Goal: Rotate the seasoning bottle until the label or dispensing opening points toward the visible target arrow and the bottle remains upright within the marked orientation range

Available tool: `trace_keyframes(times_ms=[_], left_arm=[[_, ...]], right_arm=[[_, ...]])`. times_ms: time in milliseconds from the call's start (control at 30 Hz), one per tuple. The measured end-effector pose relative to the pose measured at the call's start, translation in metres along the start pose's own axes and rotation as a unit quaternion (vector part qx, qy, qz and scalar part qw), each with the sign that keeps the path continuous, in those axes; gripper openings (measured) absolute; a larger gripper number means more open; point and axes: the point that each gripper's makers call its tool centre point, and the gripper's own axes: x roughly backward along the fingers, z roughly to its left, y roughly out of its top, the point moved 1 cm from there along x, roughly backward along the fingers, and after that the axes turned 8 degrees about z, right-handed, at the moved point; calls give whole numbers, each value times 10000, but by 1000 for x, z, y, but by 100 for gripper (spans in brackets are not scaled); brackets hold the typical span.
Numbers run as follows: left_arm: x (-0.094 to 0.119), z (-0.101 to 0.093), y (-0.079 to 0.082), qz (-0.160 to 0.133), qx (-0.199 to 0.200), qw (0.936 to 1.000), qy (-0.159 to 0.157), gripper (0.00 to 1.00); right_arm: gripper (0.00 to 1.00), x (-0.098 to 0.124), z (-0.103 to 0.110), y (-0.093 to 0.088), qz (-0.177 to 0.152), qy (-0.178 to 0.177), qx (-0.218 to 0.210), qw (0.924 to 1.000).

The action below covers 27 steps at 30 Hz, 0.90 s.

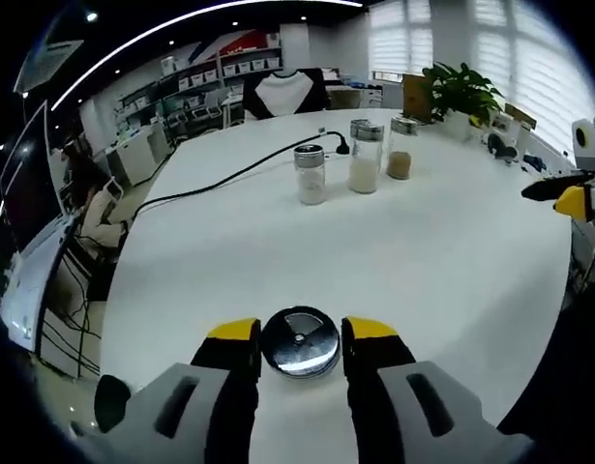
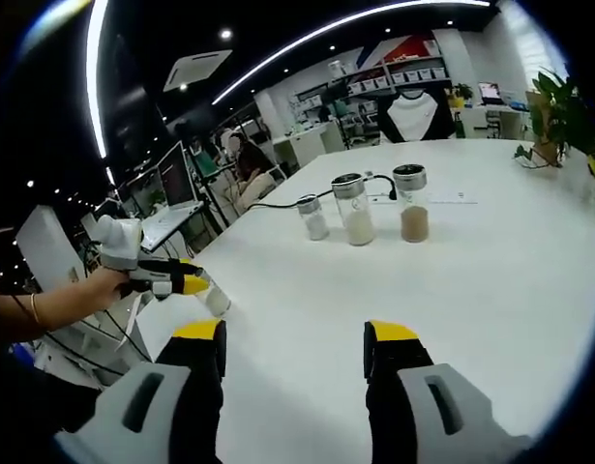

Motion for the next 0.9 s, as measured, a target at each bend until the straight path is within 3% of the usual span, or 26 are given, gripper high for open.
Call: trace_keyframes(times_ms=[167, 400, 433, 467, 500, 600, 667, 733, 900], left_arm=[[1, -3, 0, -2, -92, 9996, -274, 34], [1, -6, -1, 58, -820, 9929, -856, 34], [1, -11, -2, 87, -1136, 9866, -1165, 34], [1, -11, -2, 81, -1453, 9810, -1283, 34], [3, -14, -6, 201, -1549, 9768, -1465, 34], [4, -16, -8, 296, -2104, 9615, -1741, 34], [5, -17, -11, 479, -2482, 9468, -1993, 34], [5, -18, -12, 563, -2912, 9281, -2250, 34], [8, -25, -16, 684, -3494, 8951, -2684, 34]], right_arm=[[56, 1, -2, -1, 4, -26, -25, 10000], [56, 2, -1, -1, -8, -35, 6, 10000], [56, 2, -1, -1, -9, -36, 12, 10000], [56, 2, -1, -1, -3, -41, 18, 10000], [56, 2, -1, -2, 10, -54, 35, 10000], [56, 2, 0, -2, 8, -58, 60, 10000], [56, 3, 0, -2, -6, -73, 54, 10000], [56, 3, 0, -3, 17, -91, 58, 9999], [56, 3, 0, -5, 31, -124, 66, 9999]])
